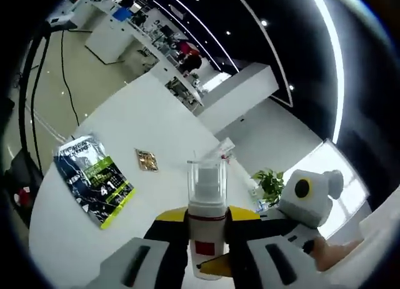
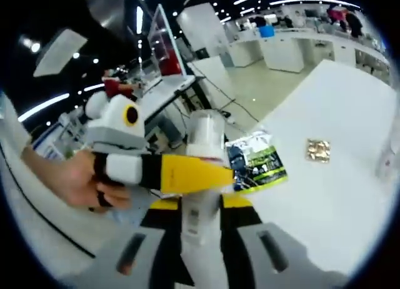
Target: Arrange the skincare products in the storage area until every visible bottle or jar stands upright without overlapping.
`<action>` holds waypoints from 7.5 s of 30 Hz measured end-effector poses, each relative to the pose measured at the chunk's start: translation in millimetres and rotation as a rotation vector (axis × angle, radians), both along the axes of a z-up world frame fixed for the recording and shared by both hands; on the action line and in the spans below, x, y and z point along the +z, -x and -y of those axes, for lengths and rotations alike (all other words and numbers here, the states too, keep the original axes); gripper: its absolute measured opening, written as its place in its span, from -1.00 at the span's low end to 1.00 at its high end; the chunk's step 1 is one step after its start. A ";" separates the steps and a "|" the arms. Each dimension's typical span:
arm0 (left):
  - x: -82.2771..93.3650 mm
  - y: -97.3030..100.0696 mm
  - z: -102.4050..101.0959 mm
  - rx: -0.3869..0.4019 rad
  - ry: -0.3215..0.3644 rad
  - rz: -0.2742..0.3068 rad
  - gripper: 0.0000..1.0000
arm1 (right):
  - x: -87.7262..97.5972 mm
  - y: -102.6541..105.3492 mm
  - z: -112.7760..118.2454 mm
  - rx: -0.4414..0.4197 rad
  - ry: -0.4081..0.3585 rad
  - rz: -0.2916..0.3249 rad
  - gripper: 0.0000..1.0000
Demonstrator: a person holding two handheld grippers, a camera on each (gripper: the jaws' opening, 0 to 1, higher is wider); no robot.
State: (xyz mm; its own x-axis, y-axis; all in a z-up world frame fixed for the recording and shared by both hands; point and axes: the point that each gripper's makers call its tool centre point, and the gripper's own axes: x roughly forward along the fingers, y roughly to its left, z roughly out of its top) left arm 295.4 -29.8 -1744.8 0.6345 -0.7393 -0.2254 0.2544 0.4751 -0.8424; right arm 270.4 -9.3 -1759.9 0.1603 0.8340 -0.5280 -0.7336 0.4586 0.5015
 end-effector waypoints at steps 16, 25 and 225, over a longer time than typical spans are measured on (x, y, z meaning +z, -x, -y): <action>55.2 37.9 12.0 -0.272 0.403 0.091 -0.47 | 55.4 39.5 3.9 0.210 -0.441 -0.283 -0.60; 29.1 19.9 5.7 -0.157 0.191 0.073 -0.49 | 33.5 21.0 1.8 0.104 -0.299 -0.121 -0.60; -31.7 10.5 -94.5 -0.046 -0.814 0.188 -0.42 | -61.9 -258.7 315.9 -0.975 0.386 0.430 -0.64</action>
State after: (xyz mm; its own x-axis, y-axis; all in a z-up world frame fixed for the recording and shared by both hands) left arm 284.9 64.8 -1776.5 0.6877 -0.4176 -0.5938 0.3903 0.9024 -0.1826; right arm 529.1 -325.2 -1821.8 0.8829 0.0467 -0.4672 -0.0555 0.9984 -0.0052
